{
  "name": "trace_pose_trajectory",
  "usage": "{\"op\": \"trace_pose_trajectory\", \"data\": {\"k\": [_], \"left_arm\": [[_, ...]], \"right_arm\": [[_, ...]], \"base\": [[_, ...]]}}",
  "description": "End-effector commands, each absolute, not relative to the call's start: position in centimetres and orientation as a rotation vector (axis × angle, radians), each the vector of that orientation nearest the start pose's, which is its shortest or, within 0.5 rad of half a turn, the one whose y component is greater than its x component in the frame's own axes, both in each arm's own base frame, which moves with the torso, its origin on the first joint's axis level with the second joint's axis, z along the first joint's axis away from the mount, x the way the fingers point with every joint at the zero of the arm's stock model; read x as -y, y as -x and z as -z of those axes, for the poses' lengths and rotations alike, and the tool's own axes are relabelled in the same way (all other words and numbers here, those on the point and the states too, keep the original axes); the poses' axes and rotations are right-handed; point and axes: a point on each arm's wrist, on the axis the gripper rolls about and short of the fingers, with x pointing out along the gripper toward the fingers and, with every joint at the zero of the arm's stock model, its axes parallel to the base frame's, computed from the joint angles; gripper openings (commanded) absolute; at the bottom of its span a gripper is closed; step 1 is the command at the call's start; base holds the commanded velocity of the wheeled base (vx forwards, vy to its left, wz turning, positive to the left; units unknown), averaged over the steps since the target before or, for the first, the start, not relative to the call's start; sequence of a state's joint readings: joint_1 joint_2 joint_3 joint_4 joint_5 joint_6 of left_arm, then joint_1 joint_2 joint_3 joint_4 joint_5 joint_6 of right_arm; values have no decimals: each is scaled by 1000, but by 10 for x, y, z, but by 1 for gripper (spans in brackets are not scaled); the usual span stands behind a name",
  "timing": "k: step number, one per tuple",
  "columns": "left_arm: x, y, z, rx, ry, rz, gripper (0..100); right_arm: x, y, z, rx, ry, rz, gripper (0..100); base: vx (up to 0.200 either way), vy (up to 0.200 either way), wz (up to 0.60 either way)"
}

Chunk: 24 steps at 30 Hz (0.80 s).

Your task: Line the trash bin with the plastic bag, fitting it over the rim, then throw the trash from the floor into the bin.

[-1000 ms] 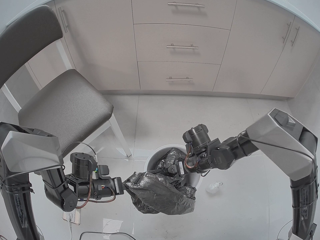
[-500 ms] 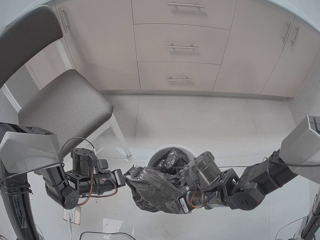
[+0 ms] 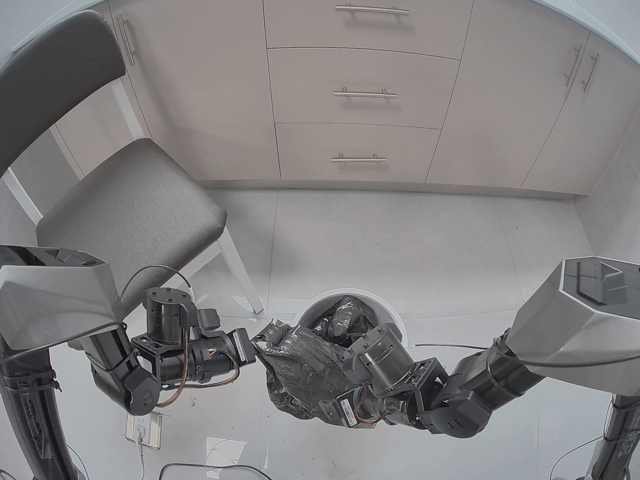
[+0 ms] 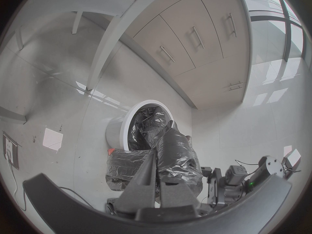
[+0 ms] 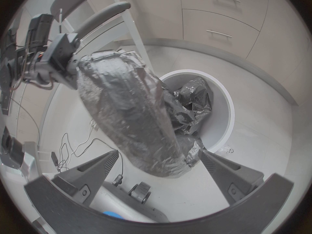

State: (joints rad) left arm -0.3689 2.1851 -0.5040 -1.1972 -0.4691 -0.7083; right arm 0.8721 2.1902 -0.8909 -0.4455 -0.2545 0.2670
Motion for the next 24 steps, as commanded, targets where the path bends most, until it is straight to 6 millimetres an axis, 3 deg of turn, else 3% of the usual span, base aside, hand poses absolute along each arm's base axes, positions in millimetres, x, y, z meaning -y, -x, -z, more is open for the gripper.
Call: {"op": "trace_pose_trajectory", "data": {"k": [1,15,24], "left_arm": [[124,-292,-18,-764,677,615,0],[124,-291,-18,-765,677,614,0],[130,-294,-21,-747,673,635,0]], "right_arm": [[-273,-251,-3,-809,222,-437,100],[-256,-283,-3,-738,216,-327,100],[-258,-285,-1,-698,226,-290,100]], "base": [[0,0,0],[0,0,0],[0,0,0]]}}
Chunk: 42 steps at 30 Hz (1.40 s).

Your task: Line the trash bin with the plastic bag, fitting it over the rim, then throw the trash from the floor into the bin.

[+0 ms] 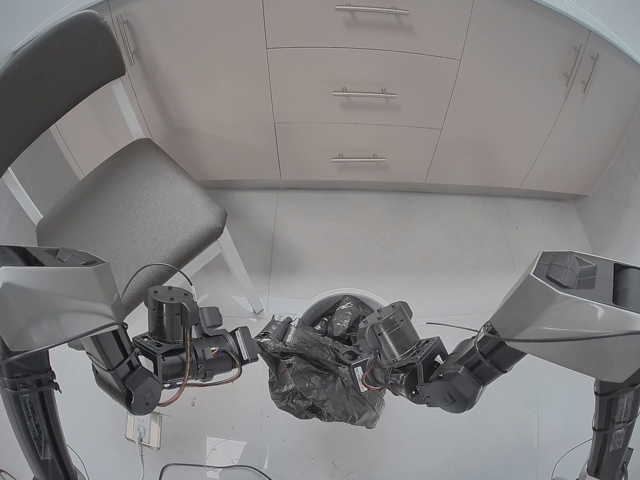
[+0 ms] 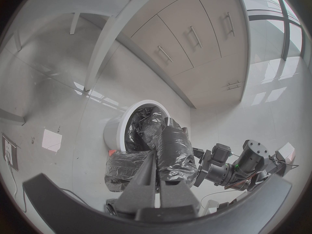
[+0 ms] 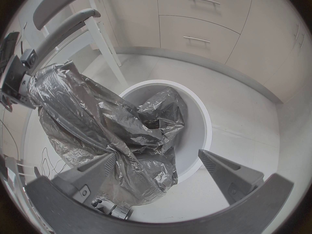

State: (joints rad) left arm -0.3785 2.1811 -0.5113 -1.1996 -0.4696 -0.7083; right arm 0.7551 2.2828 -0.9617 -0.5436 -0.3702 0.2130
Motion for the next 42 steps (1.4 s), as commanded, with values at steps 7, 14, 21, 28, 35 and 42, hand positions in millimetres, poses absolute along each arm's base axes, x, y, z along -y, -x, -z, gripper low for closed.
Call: {"op": "trace_pose_trajectory", "data": {"k": [7,14,21,28,35,42], "left_arm": [[135,-295,-23,-741,668,655,0],[135,-295,-22,-744,668,653,0],[135,-295,-23,-742,668,653,0],[135,-295,-30,-730,685,655,0],[134,-294,-30,-732,695,652,0],[134,-293,-29,-737,695,650,0]], "right_arm": [[-264,-272,1,-722,244,-359,100],[-264,-257,-1,-759,228,-476,100],[-269,-246,10,-774,282,-509,100],[-285,-243,21,-764,319,-526,100],[-288,-258,27,-731,323,-451,100],[-272,-276,13,-678,328,-342,100]], "base": [[0,0,0],[0,0,0],[0,0,0],[0,0,0],[0,0,0],[0,0,0]]}}
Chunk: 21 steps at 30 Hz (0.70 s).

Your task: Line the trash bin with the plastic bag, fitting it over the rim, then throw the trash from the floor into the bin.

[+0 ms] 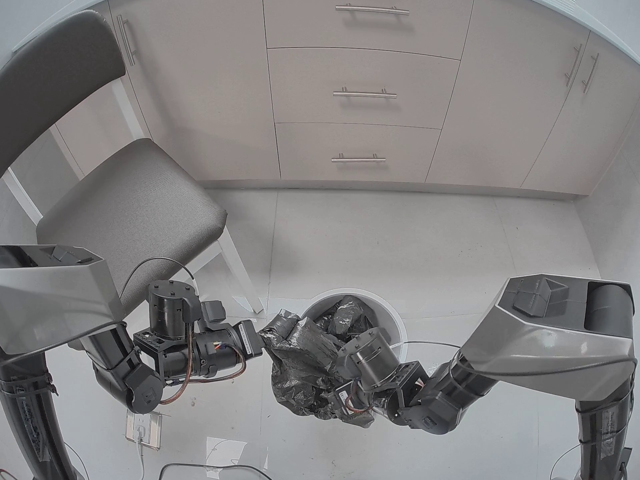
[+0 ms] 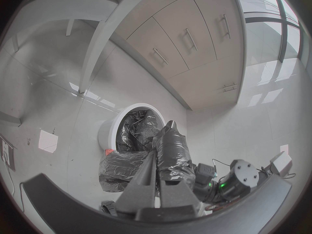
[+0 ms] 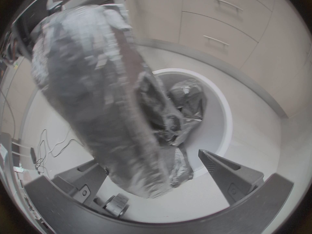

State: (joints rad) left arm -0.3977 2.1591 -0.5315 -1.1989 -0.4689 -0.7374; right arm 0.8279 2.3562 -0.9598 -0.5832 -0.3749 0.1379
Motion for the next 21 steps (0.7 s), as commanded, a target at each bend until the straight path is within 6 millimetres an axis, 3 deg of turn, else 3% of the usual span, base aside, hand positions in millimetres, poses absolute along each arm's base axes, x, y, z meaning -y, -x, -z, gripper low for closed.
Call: {"op": "trace_pose_trajectory", "data": {"k": [1,21], "left_arm": [[135,-293,-29,-737,695,652,0],[144,-291,-31,-734,674,687,0]], "right_arm": [[-270,-279,11,-667,323,-333,100],[-247,-311,5,-574,270,-236,100]], "base": [[0,0,0],[0,0,0]]}}
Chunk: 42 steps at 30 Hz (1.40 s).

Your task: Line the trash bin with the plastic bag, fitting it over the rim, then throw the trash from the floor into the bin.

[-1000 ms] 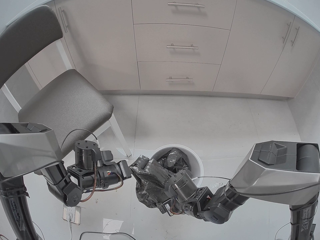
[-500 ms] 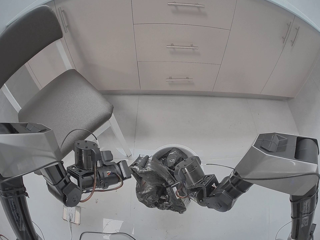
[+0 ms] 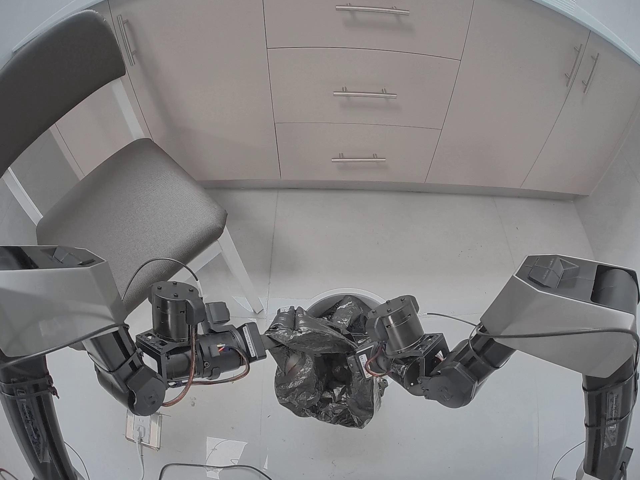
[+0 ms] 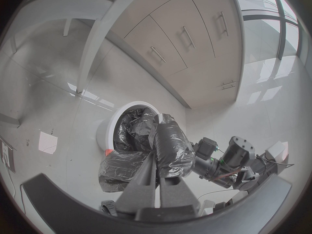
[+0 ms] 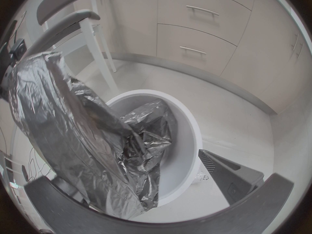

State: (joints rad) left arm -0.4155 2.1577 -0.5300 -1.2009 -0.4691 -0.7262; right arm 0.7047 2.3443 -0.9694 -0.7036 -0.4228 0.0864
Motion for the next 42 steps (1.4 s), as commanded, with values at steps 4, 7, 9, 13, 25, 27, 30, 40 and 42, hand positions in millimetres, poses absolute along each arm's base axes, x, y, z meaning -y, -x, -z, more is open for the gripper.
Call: {"op": "trace_pose_trajectory", "data": {"k": [4,7,9,13,25,27,30,40,42], "left_arm": [[155,-292,-34,-723,664,724,0],[161,-298,-37,-702,663,743,0],[162,-301,-36,-699,663,745,0],[168,-312,-29,-701,655,743,0],[166,-317,-22,-663,428,677,0],[162,-321,-27,-639,405,666,0],[161,-327,-31,-618,377,646,0],[166,-341,-32,-580,282,617,0],[166,-344,-28,-576,264,604,0]], "right_arm": [[-247,-316,7,-559,266,-209,100],[-246,-321,7,-543,267,-169,100],[-245,-322,7,-539,267,-160,100],[-241,-324,7,-533,261,-144,100],[-230,-329,5,-522,266,-63,100],[-229,-330,3,-513,270,-39,100],[-226,-333,1,-508,268,-20,100],[-220,-335,-6,-480,269,68,100],[-220,-336,-5,-475,271,83,100]], "base": [[0,0,0],[0,0,0],[0,0,0],[0,0,0],[0,0,0],[0,0,0],[0,0,0],[0,0,0],[0,0,0]]}}
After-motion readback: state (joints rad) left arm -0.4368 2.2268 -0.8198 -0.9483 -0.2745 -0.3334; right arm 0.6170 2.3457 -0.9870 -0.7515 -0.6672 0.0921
